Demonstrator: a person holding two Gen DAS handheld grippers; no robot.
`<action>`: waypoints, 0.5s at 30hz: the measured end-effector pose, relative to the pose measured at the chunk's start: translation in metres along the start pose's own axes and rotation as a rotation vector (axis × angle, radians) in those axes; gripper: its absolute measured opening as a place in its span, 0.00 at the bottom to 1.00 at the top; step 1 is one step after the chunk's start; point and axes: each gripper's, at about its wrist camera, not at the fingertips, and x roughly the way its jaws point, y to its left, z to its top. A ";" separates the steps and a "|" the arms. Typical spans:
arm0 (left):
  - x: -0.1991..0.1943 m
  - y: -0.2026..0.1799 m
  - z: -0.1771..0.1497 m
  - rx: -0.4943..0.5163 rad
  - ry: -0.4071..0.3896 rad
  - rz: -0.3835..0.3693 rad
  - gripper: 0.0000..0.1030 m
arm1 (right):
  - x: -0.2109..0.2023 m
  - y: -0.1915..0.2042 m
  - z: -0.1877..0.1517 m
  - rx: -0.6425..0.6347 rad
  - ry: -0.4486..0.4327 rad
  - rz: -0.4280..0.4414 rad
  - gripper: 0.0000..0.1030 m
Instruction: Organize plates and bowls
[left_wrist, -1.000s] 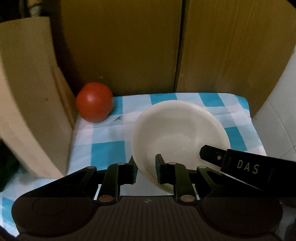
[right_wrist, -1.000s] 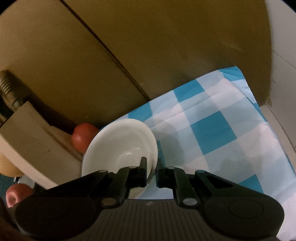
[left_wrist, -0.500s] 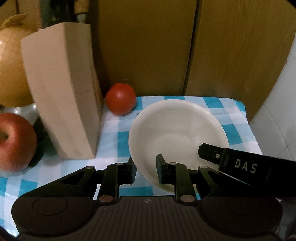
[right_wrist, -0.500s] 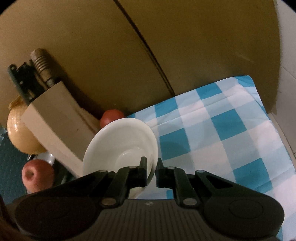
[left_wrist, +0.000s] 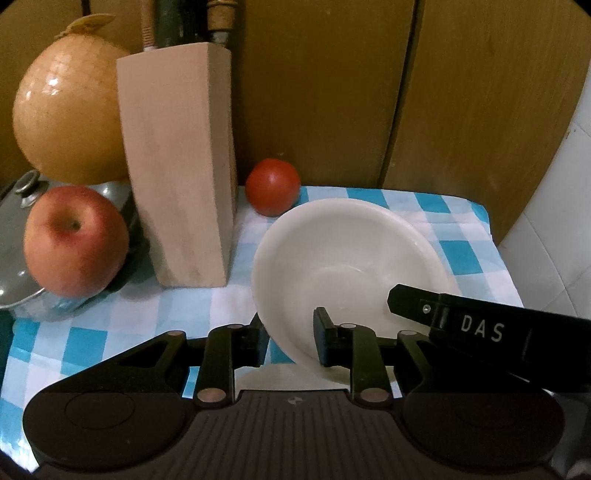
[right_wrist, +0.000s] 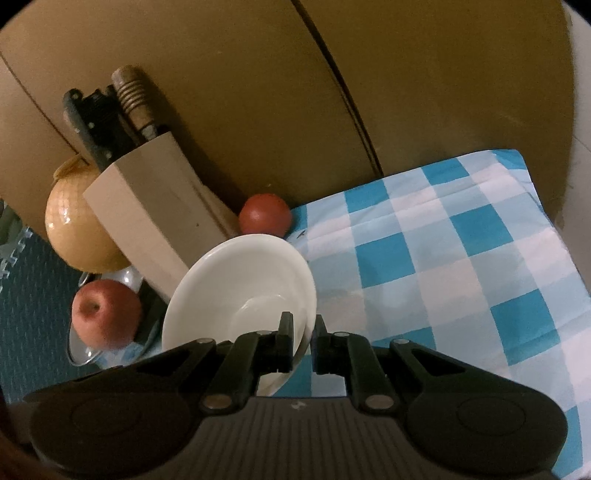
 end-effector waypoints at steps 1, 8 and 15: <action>-0.002 0.001 -0.001 -0.001 -0.002 0.000 0.31 | -0.001 0.002 -0.002 -0.005 0.000 0.001 0.11; -0.016 0.008 -0.009 -0.004 -0.015 0.003 0.33 | -0.012 0.013 -0.012 -0.030 -0.004 0.013 0.11; -0.024 0.011 -0.016 -0.017 -0.021 -0.003 0.33 | -0.020 0.020 -0.021 -0.038 0.000 0.024 0.11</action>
